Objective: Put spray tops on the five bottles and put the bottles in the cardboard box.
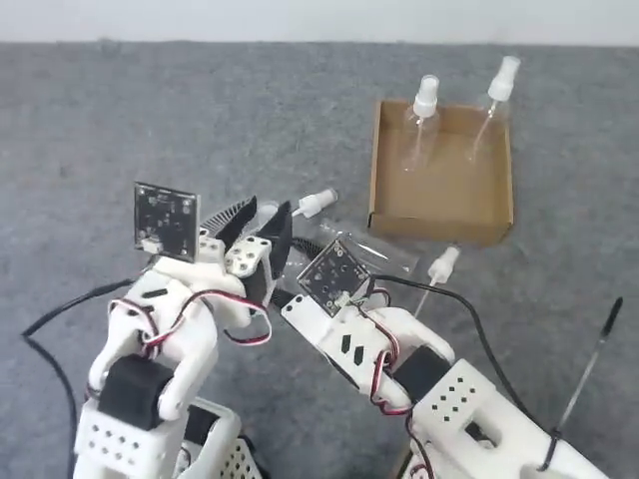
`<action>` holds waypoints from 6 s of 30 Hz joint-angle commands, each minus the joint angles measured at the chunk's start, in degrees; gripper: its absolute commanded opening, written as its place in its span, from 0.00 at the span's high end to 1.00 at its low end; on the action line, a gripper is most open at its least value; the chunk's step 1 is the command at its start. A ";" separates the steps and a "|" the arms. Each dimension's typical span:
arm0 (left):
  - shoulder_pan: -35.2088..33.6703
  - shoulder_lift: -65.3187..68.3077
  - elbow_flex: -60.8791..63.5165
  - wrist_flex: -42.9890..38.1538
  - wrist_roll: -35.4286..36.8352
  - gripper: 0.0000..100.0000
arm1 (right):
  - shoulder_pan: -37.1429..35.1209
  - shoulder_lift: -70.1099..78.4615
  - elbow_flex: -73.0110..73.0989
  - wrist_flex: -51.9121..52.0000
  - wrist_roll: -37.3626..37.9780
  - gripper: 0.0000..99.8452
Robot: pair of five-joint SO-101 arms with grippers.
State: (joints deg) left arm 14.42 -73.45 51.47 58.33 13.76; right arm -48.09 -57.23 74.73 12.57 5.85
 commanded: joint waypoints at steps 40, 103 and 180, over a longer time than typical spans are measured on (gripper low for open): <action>-9.76 11.78 -4.88 1.32 -8.97 0.88 | 5.93 -2.33 -1.05 -0.92 -0.53 0.99; -5.10 -29.36 28.09 1.67 -10.90 0.71 | 14.02 11.38 -38.42 28.62 0.35 0.99; -5.19 -29.36 30.37 1.67 -11.16 0.71 | 54.55 60.88 -37.45 -23.43 2.46 0.99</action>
State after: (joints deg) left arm 9.49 -102.37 82.42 59.91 2.33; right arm 6.07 3.96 40.09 -9.76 7.43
